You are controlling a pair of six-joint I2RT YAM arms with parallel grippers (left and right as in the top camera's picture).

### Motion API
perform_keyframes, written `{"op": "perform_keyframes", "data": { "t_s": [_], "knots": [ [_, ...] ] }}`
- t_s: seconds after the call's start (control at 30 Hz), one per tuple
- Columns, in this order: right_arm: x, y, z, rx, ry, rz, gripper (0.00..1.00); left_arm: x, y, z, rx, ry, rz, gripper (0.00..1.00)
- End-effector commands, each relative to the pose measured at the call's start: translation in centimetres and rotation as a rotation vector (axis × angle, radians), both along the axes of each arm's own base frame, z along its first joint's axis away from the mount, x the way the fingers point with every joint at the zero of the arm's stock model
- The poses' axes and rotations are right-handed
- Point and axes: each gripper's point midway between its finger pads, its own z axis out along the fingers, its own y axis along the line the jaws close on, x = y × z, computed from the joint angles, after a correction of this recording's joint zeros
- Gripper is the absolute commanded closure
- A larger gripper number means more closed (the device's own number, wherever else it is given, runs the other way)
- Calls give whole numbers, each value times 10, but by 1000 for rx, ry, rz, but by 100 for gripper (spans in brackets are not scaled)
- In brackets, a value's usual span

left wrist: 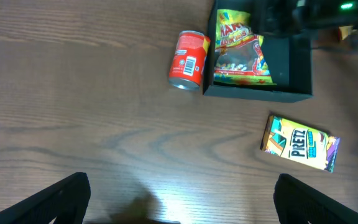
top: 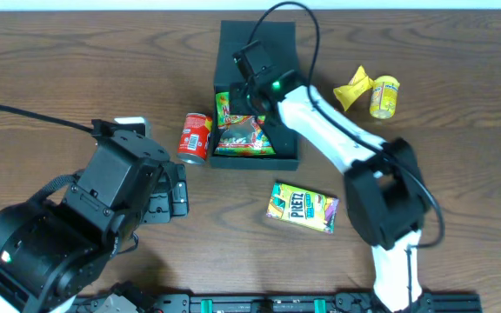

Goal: Pack container

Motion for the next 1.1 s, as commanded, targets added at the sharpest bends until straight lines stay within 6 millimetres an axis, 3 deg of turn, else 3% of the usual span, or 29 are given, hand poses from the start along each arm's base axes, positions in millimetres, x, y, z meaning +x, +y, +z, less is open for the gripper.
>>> {"op": "perform_keyframes", "data": {
  "t_s": [0.0, 0.2, 0.67, 0.83, 1.07],
  "knots": [
    [-4, -21, 19, -101, -32, -14, 99, 0, 0, 3, -2, -7, -9, 5],
    [-28, -34, -1, -166, 64, -4, 98, 0, 0, 3, -2, -7, -9, 5],
    [-35, -31, -51, -148, 69, 11, 98, 0, 0, 3, -2, -7, -9, 5],
    [-36, -13, -70, -123, 75, 43, 98, 0, 0, 3, -2, -7, -9, 5],
    [-45, 12, -70, -28, 103, 98, 98, 0, 0, 3, -2, -7, -9, 5]
  ]
}}
